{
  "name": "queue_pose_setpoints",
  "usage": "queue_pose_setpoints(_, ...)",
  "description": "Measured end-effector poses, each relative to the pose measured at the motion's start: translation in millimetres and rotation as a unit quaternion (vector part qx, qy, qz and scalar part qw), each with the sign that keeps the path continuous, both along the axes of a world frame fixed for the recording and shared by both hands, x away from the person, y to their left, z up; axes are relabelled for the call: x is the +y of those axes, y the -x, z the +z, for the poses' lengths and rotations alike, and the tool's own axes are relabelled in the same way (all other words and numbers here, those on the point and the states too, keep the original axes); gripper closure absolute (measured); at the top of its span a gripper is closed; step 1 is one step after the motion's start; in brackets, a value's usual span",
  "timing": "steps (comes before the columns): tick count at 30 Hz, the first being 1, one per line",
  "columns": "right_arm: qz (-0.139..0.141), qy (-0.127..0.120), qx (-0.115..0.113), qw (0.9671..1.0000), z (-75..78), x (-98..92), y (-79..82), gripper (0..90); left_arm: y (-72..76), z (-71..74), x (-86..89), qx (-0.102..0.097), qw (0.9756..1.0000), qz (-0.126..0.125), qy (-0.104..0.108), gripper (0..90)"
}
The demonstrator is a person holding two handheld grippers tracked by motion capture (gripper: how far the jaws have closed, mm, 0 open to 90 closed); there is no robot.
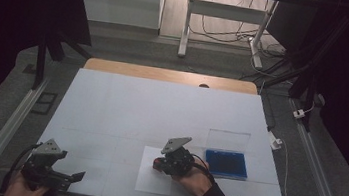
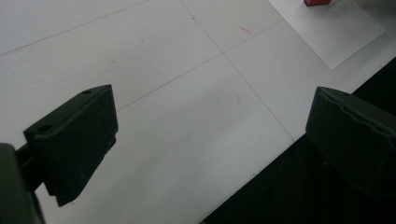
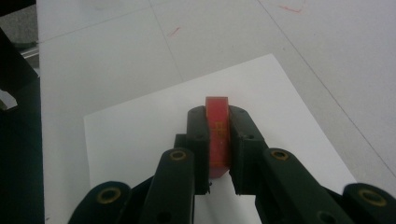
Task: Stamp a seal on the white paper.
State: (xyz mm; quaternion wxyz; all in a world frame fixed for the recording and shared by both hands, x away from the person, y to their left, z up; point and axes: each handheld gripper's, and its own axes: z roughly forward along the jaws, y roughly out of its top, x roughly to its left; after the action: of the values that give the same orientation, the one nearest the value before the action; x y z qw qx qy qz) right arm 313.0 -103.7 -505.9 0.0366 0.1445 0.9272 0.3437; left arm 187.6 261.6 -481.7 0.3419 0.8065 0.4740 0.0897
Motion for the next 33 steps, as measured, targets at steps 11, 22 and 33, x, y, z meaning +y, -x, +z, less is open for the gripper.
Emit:
queue_pose_setpoints(11, -0.004, 0.018, -0.015, 0.9997, 0.2, 4.6, 5.5, 80.2, -0.5, -0.2, -0.4, 0.001, 1.0, 0.001, -0.002, 2.9)
queue_pose_setpoints(22, -0.004, 0.023, -0.016, 0.9996, 0.1, 5.5, 5.5, 80.3, -0.9, -0.3, -0.4, 0.004, 1.0, 0.001, -0.001, 2.9)
queue_pose_setpoints(33, -0.002, 0.021, -0.017, 0.9996, -0.4, 5.6, 5.9, 80.2, -1.1, -0.3, -0.5, 0.004, 1.0, 0.001, -0.002, 2.9)
